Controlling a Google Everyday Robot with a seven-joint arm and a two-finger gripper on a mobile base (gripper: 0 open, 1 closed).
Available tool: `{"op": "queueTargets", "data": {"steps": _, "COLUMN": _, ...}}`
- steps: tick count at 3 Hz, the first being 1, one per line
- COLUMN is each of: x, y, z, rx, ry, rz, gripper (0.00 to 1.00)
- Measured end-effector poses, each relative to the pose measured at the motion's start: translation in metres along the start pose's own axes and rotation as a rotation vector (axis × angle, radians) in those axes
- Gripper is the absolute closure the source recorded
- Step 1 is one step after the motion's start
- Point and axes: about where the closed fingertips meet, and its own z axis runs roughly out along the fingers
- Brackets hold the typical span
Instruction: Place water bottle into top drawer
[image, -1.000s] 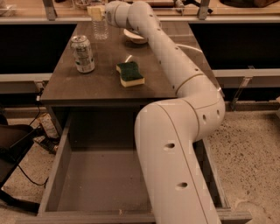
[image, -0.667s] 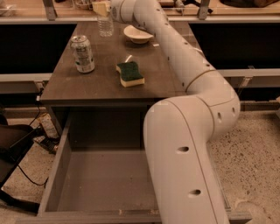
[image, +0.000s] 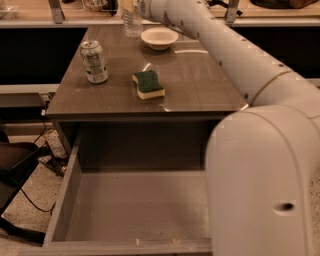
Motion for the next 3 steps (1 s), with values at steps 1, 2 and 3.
{"op": "queueTargets", "data": {"steps": 1, "x": -0.005, "y": -0.003, "z": -0.045, "rx": 0.049, "ry": -0.007, "rz": 0.014, "gripper": 1.00}}
{"op": "queueTargets", "data": {"steps": 2, "x": -0.008, "y": -0.012, "z": -0.090, "rx": 0.103, "ry": 0.001, "rz": 0.023, "gripper": 1.00}}
{"op": "queueTargets", "data": {"steps": 3, "x": -0.022, "y": -0.033, "z": -0.163, "rx": 0.200, "ry": -0.018, "rz": 0.028, "gripper": 1.00}}
